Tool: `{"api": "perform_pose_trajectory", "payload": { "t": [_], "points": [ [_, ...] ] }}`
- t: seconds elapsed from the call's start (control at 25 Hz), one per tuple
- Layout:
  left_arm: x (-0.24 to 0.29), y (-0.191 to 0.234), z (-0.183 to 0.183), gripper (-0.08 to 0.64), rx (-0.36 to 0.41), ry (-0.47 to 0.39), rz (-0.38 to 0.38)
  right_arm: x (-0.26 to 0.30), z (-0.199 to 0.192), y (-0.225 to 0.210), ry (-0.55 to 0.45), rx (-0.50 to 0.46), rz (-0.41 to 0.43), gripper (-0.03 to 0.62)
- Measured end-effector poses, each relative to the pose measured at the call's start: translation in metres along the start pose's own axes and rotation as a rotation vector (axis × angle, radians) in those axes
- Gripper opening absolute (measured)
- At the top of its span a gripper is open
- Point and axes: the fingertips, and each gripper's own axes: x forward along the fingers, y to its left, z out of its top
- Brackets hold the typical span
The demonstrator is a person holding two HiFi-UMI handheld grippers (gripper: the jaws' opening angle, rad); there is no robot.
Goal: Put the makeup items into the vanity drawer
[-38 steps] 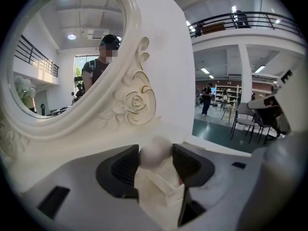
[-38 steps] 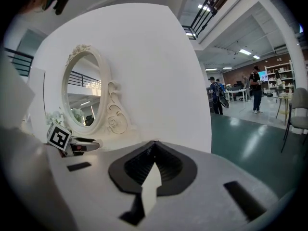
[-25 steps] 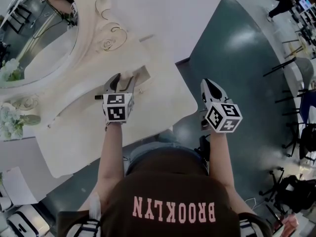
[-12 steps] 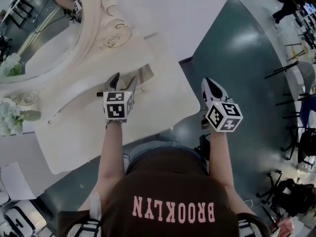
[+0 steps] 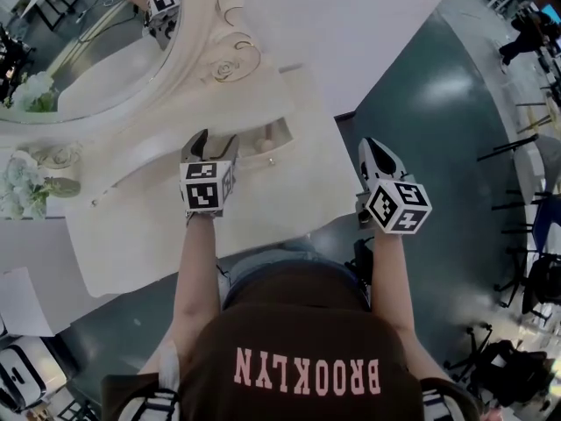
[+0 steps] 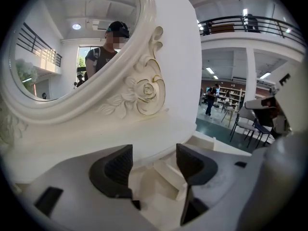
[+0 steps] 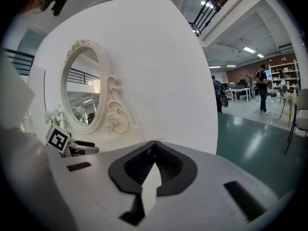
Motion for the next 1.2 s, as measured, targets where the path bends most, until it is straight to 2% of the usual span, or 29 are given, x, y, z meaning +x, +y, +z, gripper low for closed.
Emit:
{"api": "perform_pose_trajectory", "payload": {
  "t": [0.48, 1.2],
  "points": [
    [-0.025, 0.049, -0.016, 0.262, -0.061, 0.012, 0.115, 0.029, 0.0, 0.038, 0.026, -0.028, 0.091, -0.002],
    [-0.02, 0.048, -0.087, 0.275, -0.161, 0.139, 0.208, 0.022, -0.041, 0.024, 0.147, -0.052, 0.091, -0.002]
  ]
}}
